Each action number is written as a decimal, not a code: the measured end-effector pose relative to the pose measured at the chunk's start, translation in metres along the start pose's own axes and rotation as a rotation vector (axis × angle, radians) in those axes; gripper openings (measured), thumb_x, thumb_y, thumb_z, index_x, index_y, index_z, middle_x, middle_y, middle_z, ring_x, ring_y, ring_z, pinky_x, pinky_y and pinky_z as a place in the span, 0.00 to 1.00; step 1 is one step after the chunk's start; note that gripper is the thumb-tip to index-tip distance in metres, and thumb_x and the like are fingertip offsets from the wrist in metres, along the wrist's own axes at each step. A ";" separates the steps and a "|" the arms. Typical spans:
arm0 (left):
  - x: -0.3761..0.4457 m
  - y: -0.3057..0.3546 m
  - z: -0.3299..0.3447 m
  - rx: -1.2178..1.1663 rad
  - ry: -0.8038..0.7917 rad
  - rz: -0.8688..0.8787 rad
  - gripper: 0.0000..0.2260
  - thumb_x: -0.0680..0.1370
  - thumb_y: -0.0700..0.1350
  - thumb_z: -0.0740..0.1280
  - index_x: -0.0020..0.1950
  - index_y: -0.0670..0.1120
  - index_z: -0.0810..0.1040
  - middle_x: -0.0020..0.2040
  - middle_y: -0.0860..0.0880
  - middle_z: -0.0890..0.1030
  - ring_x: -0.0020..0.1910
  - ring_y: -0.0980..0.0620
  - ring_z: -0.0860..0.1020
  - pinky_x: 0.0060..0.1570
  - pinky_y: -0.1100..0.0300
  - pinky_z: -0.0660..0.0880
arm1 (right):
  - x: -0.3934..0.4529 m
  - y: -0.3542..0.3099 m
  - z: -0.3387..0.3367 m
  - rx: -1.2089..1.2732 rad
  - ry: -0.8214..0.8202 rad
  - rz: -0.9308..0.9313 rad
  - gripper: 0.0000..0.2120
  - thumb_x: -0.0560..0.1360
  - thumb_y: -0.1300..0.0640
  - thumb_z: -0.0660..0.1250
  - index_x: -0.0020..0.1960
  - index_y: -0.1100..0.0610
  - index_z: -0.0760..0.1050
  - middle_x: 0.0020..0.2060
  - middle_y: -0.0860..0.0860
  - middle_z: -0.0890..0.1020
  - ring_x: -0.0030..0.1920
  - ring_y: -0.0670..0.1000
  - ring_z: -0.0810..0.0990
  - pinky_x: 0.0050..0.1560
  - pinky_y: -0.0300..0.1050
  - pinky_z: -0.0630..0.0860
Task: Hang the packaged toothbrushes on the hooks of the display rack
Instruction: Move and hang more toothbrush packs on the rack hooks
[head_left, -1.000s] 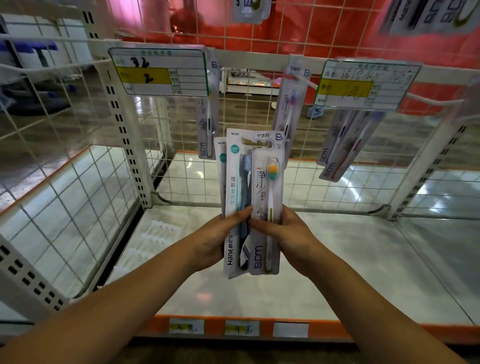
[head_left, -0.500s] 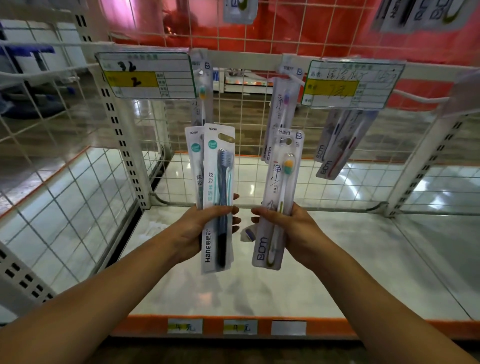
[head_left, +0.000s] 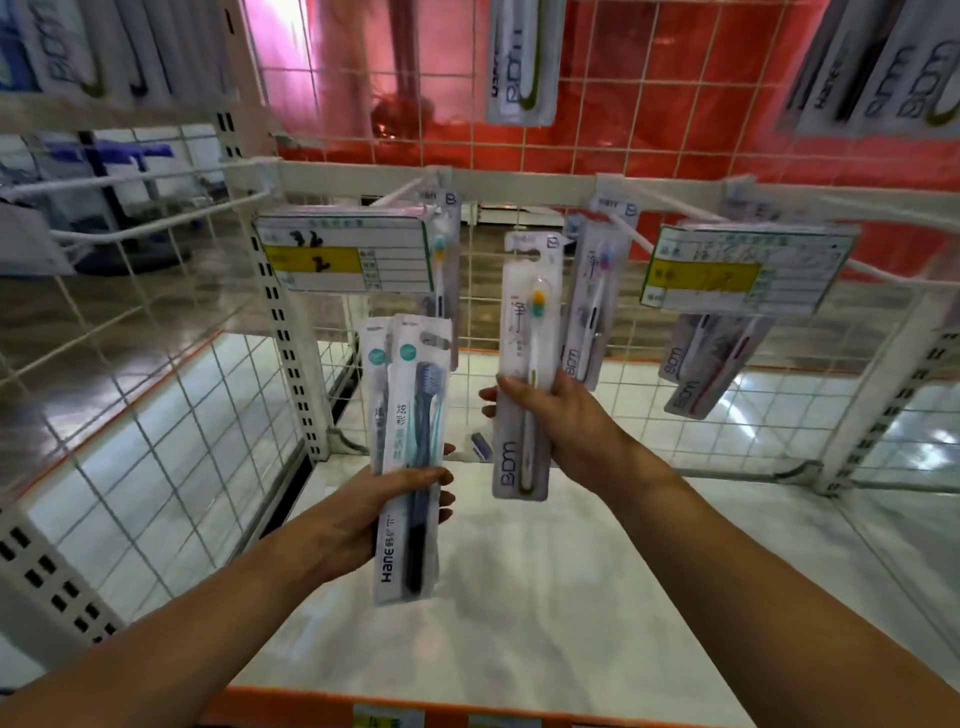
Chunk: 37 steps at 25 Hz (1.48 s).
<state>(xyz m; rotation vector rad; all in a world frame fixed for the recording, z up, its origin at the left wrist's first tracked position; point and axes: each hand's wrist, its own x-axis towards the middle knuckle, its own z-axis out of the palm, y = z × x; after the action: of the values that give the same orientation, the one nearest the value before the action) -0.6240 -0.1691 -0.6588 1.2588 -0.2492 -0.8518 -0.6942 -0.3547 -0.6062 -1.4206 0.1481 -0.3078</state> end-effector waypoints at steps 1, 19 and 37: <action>-0.001 0.001 -0.006 0.000 0.014 -0.004 0.18 0.65 0.38 0.72 0.54 0.42 0.76 0.36 0.46 0.84 0.34 0.50 0.82 0.41 0.56 0.82 | 0.009 -0.004 0.006 -0.001 -0.018 -0.020 0.05 0.76 0.60 0.64 0.49 0.51 0.74 0.44 0.54 0.82 0.42 0.48 0.82 0.43 0.41 0.81; 0.007 0.003 -0.033 -0.083 -0.097 -0.086 0.40 0.47 0.40 0.84 0.57 0.39 0.75 0.38 0.41 0.80 0.35 0.46 0.80 0.42 0.52 0.81 | 0.091 -0.001 0.041 -0.112 -0.011 -0.001 0.10 0.74 0.63 0.68 0.54 0.59 0.75 0.41 0.50 0.81 0.34 0.43 0.79 0.29 0.30 0.76; -0.004 0.006 -0.066 -0.011 0.007 -0.113 0.45 0.37 0.42 0.84 0.54 0.42 0.76 0.36 0.42 0.82 0.35 0.45 0.81 0.36 0.50 0.81 | 0.112 0.022 0.113 0.155 0.082 0.082 0.15 0.73 0.63 0.69 0.58 0.67 0.76 0.48 0.59 0.81 0.42 0.53 0.80 0.33 0.34 0.77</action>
<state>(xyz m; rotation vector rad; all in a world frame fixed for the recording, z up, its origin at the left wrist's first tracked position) -0.5844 -0.1180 -0.6742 1.2745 -0.1688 -0.9439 -0.5534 -0.2783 -0.6020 -1.2458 0.2438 -0.3031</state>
